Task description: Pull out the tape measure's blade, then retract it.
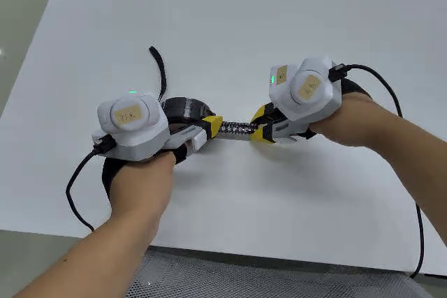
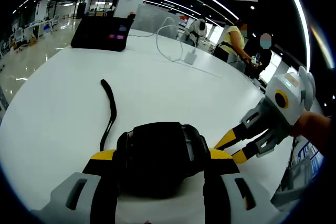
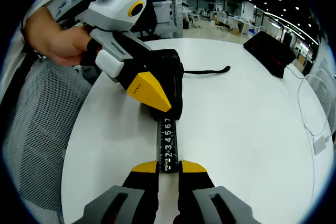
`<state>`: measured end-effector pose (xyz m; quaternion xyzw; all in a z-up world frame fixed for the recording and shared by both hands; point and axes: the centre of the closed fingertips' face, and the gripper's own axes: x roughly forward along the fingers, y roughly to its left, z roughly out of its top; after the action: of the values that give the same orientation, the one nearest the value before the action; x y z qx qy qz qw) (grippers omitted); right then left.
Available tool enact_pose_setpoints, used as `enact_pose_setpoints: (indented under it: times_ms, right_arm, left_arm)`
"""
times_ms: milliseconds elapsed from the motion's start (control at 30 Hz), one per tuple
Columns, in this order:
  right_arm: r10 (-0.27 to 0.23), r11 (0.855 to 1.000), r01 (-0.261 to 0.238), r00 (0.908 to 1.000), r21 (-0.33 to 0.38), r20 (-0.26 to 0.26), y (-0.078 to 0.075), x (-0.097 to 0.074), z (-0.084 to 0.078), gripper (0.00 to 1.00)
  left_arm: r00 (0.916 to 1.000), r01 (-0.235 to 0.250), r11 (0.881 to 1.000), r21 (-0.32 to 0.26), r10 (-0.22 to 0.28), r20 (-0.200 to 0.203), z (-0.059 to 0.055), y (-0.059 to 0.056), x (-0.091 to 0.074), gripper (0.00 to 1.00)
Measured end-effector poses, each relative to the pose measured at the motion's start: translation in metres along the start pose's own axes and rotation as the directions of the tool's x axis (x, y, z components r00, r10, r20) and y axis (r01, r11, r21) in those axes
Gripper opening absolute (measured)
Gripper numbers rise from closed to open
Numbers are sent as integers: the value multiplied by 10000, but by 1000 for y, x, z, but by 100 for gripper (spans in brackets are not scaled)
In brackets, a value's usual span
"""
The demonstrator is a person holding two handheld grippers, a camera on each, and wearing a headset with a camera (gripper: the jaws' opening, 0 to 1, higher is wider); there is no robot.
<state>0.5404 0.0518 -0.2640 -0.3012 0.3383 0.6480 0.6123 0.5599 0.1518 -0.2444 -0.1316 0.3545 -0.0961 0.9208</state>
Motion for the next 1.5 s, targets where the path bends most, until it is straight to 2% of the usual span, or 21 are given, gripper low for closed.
enact_pose_setpoints:
  times_ms: [1033, 1500]
  right_arm:
    - [138, 9997, -144, 9994, 173, 302, -3, 15, 17, 9]
    - [111, 9996, -124, 9985, 234, 543, -4, 21, 28, 9]
  left_arm:
    - [10000, 62, 9999, -90, -62, 8, 1, 0, -1, 61]
    - [9999, 146, 9994, -325, -144, 55, 1, 0, -1, 61]
